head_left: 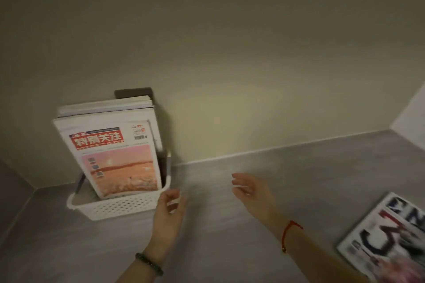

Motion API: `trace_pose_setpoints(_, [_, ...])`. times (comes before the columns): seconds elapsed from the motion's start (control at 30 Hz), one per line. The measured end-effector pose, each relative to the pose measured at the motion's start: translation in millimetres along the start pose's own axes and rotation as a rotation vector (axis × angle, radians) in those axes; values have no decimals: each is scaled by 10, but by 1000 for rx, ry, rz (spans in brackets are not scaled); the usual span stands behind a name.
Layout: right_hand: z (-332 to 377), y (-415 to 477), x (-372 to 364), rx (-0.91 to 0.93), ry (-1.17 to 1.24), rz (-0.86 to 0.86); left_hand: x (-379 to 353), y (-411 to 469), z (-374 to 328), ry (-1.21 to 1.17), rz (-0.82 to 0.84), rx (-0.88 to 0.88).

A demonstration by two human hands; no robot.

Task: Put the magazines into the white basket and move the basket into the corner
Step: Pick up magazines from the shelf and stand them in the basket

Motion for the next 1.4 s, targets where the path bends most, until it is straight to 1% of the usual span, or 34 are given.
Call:
trace_pose_setpoints(0.23, [-1371, -870, 1598, -270, -33, -201, -1715, -990, 602, 116, 414, 163])
trace_pose_setpoints(0.37, [-2040, -1315, 2286, -423, -94, -286, -2388, -1394, 923, 122, 556, 281])
trace_pose_setpoints(0.43, [-2298, -1497, 2524, -488, -119, -331, -2651, -1496, 1031, 138, 608, 309])
trace_pose_setpoints(0.5, [-2509, -1610, 2698, -564, -114, -355, -2871, -1529, 1104, 166, 641, 324])
trace_pose_setpoints(0.6, [-2773, -1711, 2897, -679, -21, -347, -3173, -1580, 1175, 213, 693, 354])
trace_pose_setpoints(0.67, [-2900, -1730, 2965, -710, 6, -367, -3287, -1599, 1183, 265, 689, 324])
trace_pose_setpoints(0.77, [-3009, -1746, 2978, -675, 25, -355, -3392, -1574, 1145, 380, 668, 241])
trace_pose_setpoints(0.83, [-3036, -1768, 2950, -641, 28, -324, -3457, -1550, 1113, 443, 728, 238])
trace_pose_setpoints(0.9, [-3042, -1791, 2940, -603, -5, -328, -3541, -1547, 1092, 502, 827, 286])
trace_pose_setpoints(1.0, [-3034, -1820, 2938, -560, 8, -319, -3693, -1559, 1092, 423, 951, 350])
trace_pose_setpoints(1.1, [-3055, -1828, 2969, -569, 30, -328, -3749, -1576, 1090, 328, 968, 358])
trace_pose_setpoints(1.23, [-3023, -1762, 3060, -614, 96, -403, -3610, -1604, 1005, 115, 921, 370])
trace_pose_setpoints(1.3, [-2941, -1667, 3062, -628, 208, -431, -3480, -1573, 940, 9, 865, 369])
trace_pose_setpoints(1.37, [-2799, -1531, 3005, -630, 308, -390, -3327, -1506, 850, -94, 817, 357])
trace_pose_setpoints(1.4, [-2701, -1457, 2965, -619, 318, -345, -3241, -1463, 794, -143, 796, 351])
Point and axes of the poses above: each hand's wrist, its own y-axis towards the middle knuckle, its own x-axis out of the back of the hand, z = x × y, the point moved 3 cm from there along y, towards the middle knuckle, and after that the axes turned 15 degrees about -y, right-handed, at the moved point
